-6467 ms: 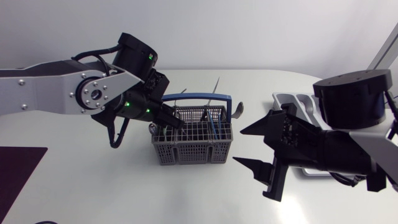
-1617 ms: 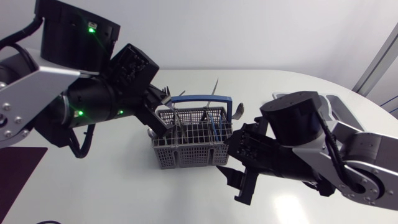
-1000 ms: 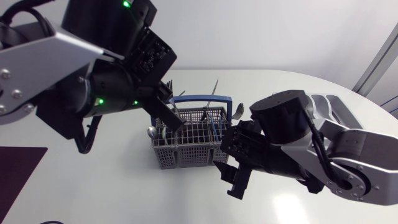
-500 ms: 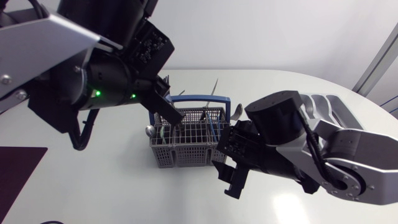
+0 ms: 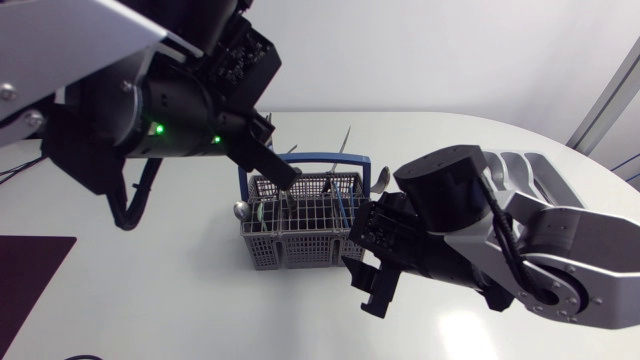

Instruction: Sort the cutlery from the basket into the organizer compartments.

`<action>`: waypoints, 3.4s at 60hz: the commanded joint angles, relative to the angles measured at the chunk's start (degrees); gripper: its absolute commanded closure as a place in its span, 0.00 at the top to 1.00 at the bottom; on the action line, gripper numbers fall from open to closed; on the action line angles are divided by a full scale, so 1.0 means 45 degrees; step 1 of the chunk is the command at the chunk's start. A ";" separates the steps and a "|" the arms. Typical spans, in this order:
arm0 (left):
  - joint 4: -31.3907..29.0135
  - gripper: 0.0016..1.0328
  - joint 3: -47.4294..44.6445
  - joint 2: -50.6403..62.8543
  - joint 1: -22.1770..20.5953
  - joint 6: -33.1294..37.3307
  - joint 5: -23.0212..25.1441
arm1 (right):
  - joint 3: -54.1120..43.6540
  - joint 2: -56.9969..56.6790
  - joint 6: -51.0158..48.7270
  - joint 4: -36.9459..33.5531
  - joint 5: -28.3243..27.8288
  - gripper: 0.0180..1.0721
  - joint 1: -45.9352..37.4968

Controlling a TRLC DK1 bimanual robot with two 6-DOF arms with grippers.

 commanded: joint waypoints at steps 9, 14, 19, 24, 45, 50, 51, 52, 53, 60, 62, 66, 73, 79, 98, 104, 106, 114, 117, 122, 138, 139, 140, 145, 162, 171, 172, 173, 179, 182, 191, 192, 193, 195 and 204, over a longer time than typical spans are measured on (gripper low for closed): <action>-0.0129 0.03 0.0821 0.0276 0.0019 -0.0648 0.0080 | -0.0056 0.0211 0.0259 0.0301 -0.0002 0.73 0.0080; -0.0324 0.03 0.1095 0.0335 0.0038 -0.0765 0.0100 | -0.0095 0.0211 0.0239 0.0321 -0.0022 0.73 0.0080; -0.0500 0.03 0.1368 0.0354 0.0019 -0.0804 0.0178 | -0.0095 0.0211 0.0239 0.0340 -0.0022 0.73 0.0061; -0.0597 0.03 0.1524 0.0354 0.0019 -0.0843 0.0178 | -0.0095 0.0250 0.0239 0.0340 -0.0041 0.73 0.0041; -0.0851 0.03 0.1524 -0.0017 0.0058 -0.0843 0.0295 | -0.0115 0.0055 0.0337 0.0516 -0.0061 0.73 0.0061; -0.0851 0.03 0.1251 -0.0408 0.0507 -0.0921 0.1311 | 0.0022 -0.0238 0.0454 0.0516 -0.0061 0.73 0.0100; -0.0832 0.03 0.1212 -0.0447 0.0565 -0.0941 0.1428 | 0.0042 -0.0277 0.0474 0.0536 -0.0061 0.73 0.0119; -0.0832 0.03 0.1192 -0.0486 0.0624 -0.0980 0.1526 | 0.0081 -0.0297 0.0493 0.0594 -0.0061 0.73 0.0119; -0.0832 0.03 0.1153 -0.0564 0.0702 -0.1019 0.1662 | 0.0100 -0.0297 0.0552 0.0672 -0.0041 0.73 0.0119; -0.0519 0.03 0.0763 -0.1130 0.1483 -0.1234 0.2834 | 0.0393 -0.0453 0.0825 0.1044 0.0037 0.73 0.0197; -0.0226 0.03 0.0489 -0.1345 0.1542 -0.1234 0.2932 | 0.0491 -0.0492 0.0864 0.1083 0.0037 0.73 0.0256; 0.0223 0.03 -0.0019 -0.1697 0.1776 -0.1195 0.3342 | 0.0745 -0.0570 0.1060 0.1122 0.0056 0.73 0.0334; 0.0926 0.03 -0.0839 -0.2087 0.2636 -0.1293 0.4494 | 0.1253 -0.0570 0.1353 0.1161 0.0056 0.73 0.0393; 0.1414 0.03 -0.1366 -0.2302 0.3163 -0.1527 0.5373 | 0.1741 -0.0453 0.1548 0.1180 0.0134 0.73 0.0529; 0.3075 0.03 -0.2675 -0.2361 0.4569 -0.2152 0.7893 | 0.3362 0.1090 0.1782 0.1356 0.0174 0.71 0.0920; 0.3172 0.03 -0.2753 -0.2263 0.4686 -0.2171 0.8244 | 0.3889 0.1637 0.1802 0.1395 0.0174 0.67 0.0920; 0.3192 0.03 -0.2734 -0.2243 0.4726 -0.2171 0.8342 | 0.4007 0.1754 0.1802 0.1434 0.0174 0.65 0.0920; 0.3231 0.03 -0.2734 -0.2107 0.4765 -0.2171 0.8420 | 0.4534 0.2242 0.1802 0.1551 0.0174 0.59 0.0920; 0.3231 0.03 -0.2714 -0.2029 0.4765 -0.2171 0.8420 | 0.4729 0.2399 0.1821 0.1551 0.0174 0.56 0.0940; 0.3231 0.03 -0.2714 -0.1892 0.4784 -0.2171 0.8440 | 0.4964 0.2613 0.1841 0.1551 0.0174 0.53 0.0959; 0.3231 0.03 -0.2714 -0.1775 0.4823 -0.2171 0.8576 | 0.5276 0.2867 0.1802 0.1493 0.0174 0.30 0.1037; 0.3231 0.03 -0.2714 -0.1775 0.4823 -0.2171 0.8576 | 0.5296 0.2867 0.1802 0.1493 0.0174 0.28 0.1037; 0.3231 0.03 -0.2714 -0.1775 0.4823 -0.2171 0.8596 | 0.5315 0.2887 0.1802 0.1473 0.0174 0.27 0.1037; 0.3231 0.03 -0.2714 -0.1775 0.4823 -0.2191 0.8615 | 0.5393 0.2965 0.1802 0.1415 0.0174 0.22 0.1076; 0.3114 0.03 -0.2616 -0.1755 0.4745 -0.2269 0.8694 | 0.5530 0.3024 0.1802 0.0965 -0.0100 0.11 0.1115; 0.3114 0.03 -0.2597 -0.1755 0.4667 -0.2308 0.8694 | 0.5530 0.3024 0.1821 0.0770 -0.0256 0.05 0.1115; 0.3114 0.03 -0.2597 -0.1755 0.4667 -0.2328 0.8694 | 0.5530 0.3024 0.1841 0.0751 -0.0276 0.05 0.1115; 0.3114 0.03 -0.2597 -0.1755 0.4667 -0.2328 0.8694 | 0.5530 0.3043 0.1841 0.0711 -0.0276 0.05 0.1115; 0.3133 0.03 -0.2597 -0.1755 0.4667 -0.2406 0.8733 | 0.5471 0.3043 0.1900 0.0711 -0.0315 0.05 0.1115; 0.3172 0.03 -0.2597 -0.1775 0.4667 -0.2425 0.8772 | 0.5432 0.3043 0.1900 0.0711 -0.0334 0.05 0.1096; 0.3387 0.10 -0.2519 -0.1794 0.4726 -0.2503 0.8811 | 0.5335 0.2965 0.1900 0.0692 -0.0354 0.05 0.1096; 0.3426 0.13 -0.2480 -0.1814 0.4745 -0.2543 0.8811 | 0.5315 0.2926 0.1900 0.0692 -0.0354 0.05 0.1096; 0.3446 0.14 -0.2441 -0.1814 0.4765 -0.2543 0.8811 | 0.5296 0.2906 0.1900 0.0692 -0.0354 0.05 0.1096; 0.3446 0.16 -0.2402 -0.1833 0.4784 -0.2562 0.8811 | 0.5257 0.2848 0.1900 0.0653 -0.0354 0.05 0.1115; 0.3465 0.26 -0.1894 -0.2068 0.5077 -0.2679 0.8889 | 0.5061 0.2574 0.1939 0.0458 -0.0354 0.05 0.1115</action>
